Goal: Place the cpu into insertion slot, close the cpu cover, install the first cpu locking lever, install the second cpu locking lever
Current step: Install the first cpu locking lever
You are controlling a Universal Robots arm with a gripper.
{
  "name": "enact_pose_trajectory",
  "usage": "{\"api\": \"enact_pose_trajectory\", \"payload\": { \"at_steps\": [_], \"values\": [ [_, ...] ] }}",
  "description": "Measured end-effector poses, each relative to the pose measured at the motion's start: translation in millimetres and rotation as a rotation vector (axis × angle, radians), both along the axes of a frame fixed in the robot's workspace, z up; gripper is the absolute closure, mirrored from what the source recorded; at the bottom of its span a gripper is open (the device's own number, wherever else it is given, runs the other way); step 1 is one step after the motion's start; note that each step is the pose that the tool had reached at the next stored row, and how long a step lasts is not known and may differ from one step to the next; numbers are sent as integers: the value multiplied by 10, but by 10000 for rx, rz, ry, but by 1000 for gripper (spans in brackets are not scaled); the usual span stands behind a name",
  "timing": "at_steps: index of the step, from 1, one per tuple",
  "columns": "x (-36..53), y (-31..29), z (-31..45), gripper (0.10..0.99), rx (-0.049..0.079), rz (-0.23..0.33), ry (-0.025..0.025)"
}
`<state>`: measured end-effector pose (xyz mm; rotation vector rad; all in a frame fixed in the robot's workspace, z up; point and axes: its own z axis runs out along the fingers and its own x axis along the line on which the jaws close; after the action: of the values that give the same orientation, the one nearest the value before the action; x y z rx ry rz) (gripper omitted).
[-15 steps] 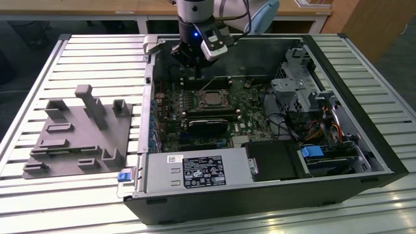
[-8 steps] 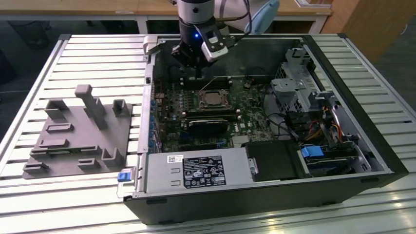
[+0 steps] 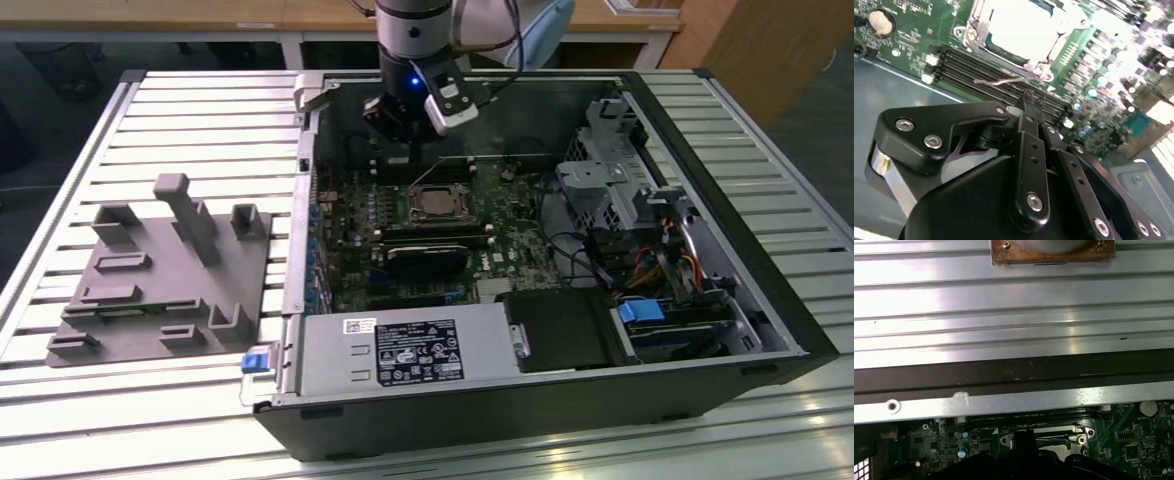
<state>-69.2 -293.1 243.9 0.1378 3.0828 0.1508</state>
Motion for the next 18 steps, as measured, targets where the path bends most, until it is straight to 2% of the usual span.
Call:
{"api": "enact_pose_trajectory", "payload": {
  "at_steps": [4, 18],
  "values": [
    [76, 0, -51, 980, -2, 123, 0],
    [235, 12, -139, 980, -3, 277, 4]
  ]
}}
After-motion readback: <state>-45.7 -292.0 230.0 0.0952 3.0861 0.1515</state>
